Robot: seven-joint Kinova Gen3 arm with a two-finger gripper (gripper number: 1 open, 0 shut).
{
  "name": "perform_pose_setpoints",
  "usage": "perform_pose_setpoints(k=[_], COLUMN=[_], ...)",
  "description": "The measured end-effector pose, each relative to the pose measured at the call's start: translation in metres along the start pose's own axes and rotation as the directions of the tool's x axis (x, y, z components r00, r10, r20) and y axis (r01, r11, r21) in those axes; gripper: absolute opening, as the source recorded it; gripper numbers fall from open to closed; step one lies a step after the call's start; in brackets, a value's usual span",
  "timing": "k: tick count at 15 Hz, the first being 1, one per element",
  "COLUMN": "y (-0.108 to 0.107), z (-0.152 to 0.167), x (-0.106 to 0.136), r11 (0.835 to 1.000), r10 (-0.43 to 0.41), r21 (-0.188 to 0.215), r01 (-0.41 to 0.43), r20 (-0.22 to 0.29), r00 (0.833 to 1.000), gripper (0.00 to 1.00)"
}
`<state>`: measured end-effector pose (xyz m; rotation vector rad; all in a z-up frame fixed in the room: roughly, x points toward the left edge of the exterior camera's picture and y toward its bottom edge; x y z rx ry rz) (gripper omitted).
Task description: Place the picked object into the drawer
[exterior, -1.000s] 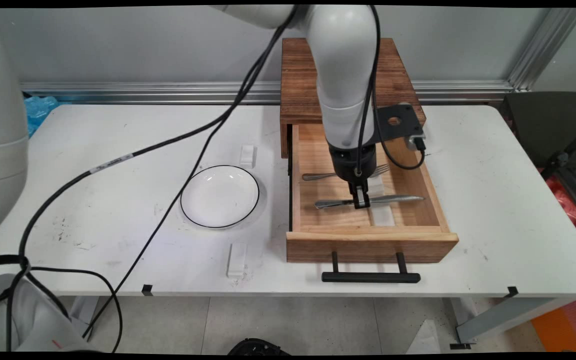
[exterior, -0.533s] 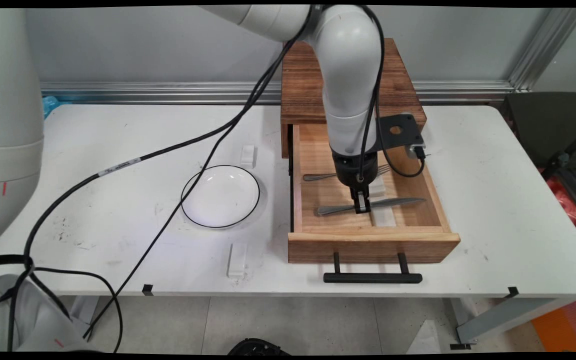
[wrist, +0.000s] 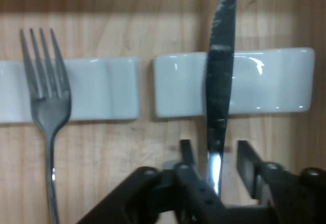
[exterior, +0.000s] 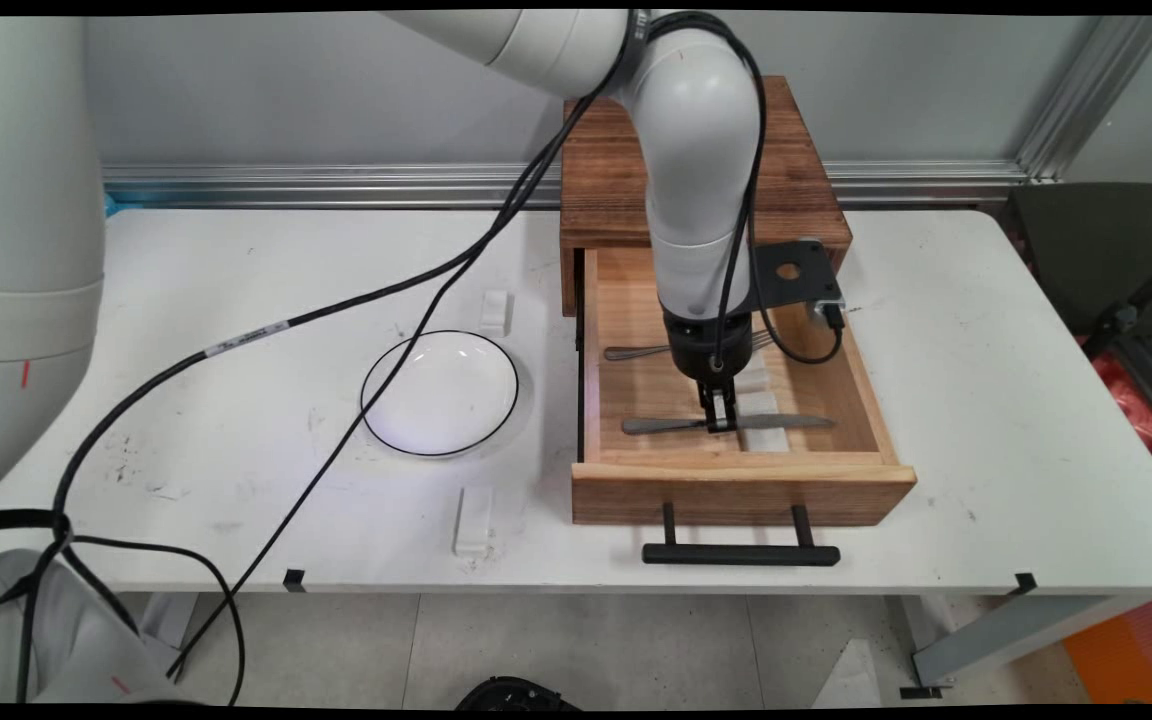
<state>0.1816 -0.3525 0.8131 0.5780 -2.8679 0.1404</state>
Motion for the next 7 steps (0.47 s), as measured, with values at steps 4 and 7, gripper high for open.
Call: perform_pose_setpoints(k=[4,7], y=[-0.0031,-0.0045], z=[-0.0024,-0.0088], x=[0.0007,0.0012], r11=[1.000,1.000], r10=[0.015,0.025], r21=[0.004,0.007], r01=[-0.015,-0.025], r20=[-0.015,-0.030], r00=[1.000,0.999], gripper=[1.00,1.00])
